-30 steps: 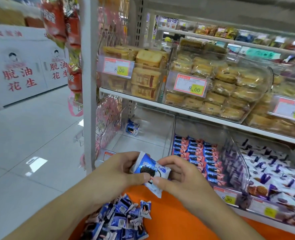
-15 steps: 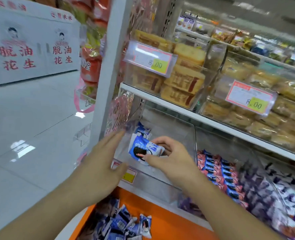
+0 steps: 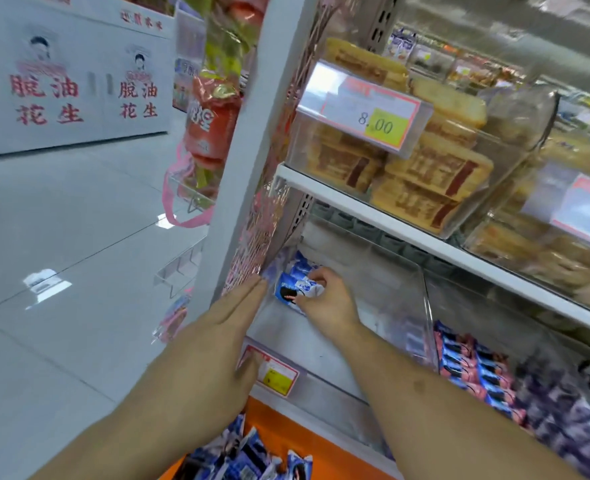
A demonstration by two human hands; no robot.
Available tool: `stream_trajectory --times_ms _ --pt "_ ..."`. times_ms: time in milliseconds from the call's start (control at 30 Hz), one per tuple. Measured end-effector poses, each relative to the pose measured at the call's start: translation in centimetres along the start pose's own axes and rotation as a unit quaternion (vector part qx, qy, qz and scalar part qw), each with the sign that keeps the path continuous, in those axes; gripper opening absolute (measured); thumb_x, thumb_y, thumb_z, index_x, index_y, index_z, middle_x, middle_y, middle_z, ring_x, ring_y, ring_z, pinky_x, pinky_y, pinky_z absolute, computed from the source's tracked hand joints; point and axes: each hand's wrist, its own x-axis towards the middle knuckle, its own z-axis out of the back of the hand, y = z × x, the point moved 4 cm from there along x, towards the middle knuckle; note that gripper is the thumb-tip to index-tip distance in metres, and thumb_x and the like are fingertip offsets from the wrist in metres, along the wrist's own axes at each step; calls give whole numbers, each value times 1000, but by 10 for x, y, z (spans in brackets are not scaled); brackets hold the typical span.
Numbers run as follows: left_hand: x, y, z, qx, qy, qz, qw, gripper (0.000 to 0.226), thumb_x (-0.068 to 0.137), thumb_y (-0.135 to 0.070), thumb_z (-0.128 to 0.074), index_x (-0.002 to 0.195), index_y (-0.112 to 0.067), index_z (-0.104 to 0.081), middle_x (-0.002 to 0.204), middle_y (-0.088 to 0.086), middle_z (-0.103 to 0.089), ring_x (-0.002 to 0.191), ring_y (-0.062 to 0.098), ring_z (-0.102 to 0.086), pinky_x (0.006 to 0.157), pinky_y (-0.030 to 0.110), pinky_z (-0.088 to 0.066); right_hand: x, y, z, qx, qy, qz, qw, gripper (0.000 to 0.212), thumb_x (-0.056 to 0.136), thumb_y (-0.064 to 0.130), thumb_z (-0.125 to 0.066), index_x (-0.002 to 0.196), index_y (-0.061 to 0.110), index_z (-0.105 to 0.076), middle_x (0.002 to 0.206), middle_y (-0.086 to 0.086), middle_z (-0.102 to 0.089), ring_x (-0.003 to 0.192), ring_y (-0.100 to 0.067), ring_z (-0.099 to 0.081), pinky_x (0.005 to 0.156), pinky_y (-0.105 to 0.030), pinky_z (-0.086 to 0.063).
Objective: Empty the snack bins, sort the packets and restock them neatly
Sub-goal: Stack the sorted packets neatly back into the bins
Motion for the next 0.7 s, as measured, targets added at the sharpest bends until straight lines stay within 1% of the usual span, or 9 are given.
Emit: stream_trajectory --times_ms 67,133,233,333,433,500,533,633,700 --pt "1 2 0 3 -2 3 1000 92 103 -38 -54 150 -62 21 158 -45 16 150 -11 -7 121 17 -11 5 -2 -2 -33 -28 23 999 41 79 14 -85 114 26 -69 117 -3 -62 89 -15 -62 75 -17 -45" --pt "1 1 0 8 -5 0 1000 92 103 -39 -53 151 -62 21 159 -43 16 149 -11 -6 120 17 -9 5 -3 0 -56 -45 30 997 42 80 15 -86 118 27 -72 122 -6 -53 90 -16 -58 83 -16 -42" --pt "1 0 0 15 -5 2 1000 91 103 -40 -53 151 -62 22 159 -42 17 148 -12 -4 121 18 -8 5 -3 3 -70 -64 38 995 51 80 17 -86 128 23 -72 126 -8 -50 108 -20 -57 91 -14 -39" --pt "1 0 1 21 -5 4 1000 91 103 -40 -53 152 -60 21 159 -42 18 142 -16 -3 118 15 -5 5 -2 2 -53 -80 43 994 58 74 20 -85 129 21 -66 122 -6 -53 103 -18 -58 101 -23 -48" --pt "2 -6 3 35 -15 -1 999 88 105 -38 -51 156 -53 19 161 -37 20 138 -18 5 110 3 7 6 -2 3 -31 -54 25 998 60 78 17 -84 134 15 -63 124 -5 -59 104 -18 -62 95 -26 -51" --pt "3 -11 3 61 -16 -3 998 85 106 -36 -49 158 -44 18 161 -32 21 136 -18 12 94 -7 17 6 -2 3 -17 -30 14 999 58 82 14 -83 137 12 -63 121 -3 -66 100 -16 -65 84 -20 -49" --pt "3 -11 3 67 -14 -2 998 84 106 -36 -48 159 -43 17 162 -31 21 136 -18 13 89 -9 18 6 -3 2 -11 -21 7 1000 57 84 12 -82 138 12 -63 118 0 -68 96 -13 -65 78 -16 -48" --pt "3 -10 3 64 -9 -4 998 85 105 -38 -50 159 -44 15 163 -31 19 136 -18 10 87 -10 16 5 -2 4 11 -6 -2 1000 56 84 8 -83 136 14 -63 116 -1 -69 92 -11 -65 62 -5 -44" --pt "3 -9 3 54 -6 -3 999 84 105 -37 -50 159 -44 15 161 -32 20 135 -18 9 86 -11 16 3 0 6 13 -8 2 1000 56 82 9 -85 134 14 -63 114 -1 -68 92 -12 -65 66 -10 -49"
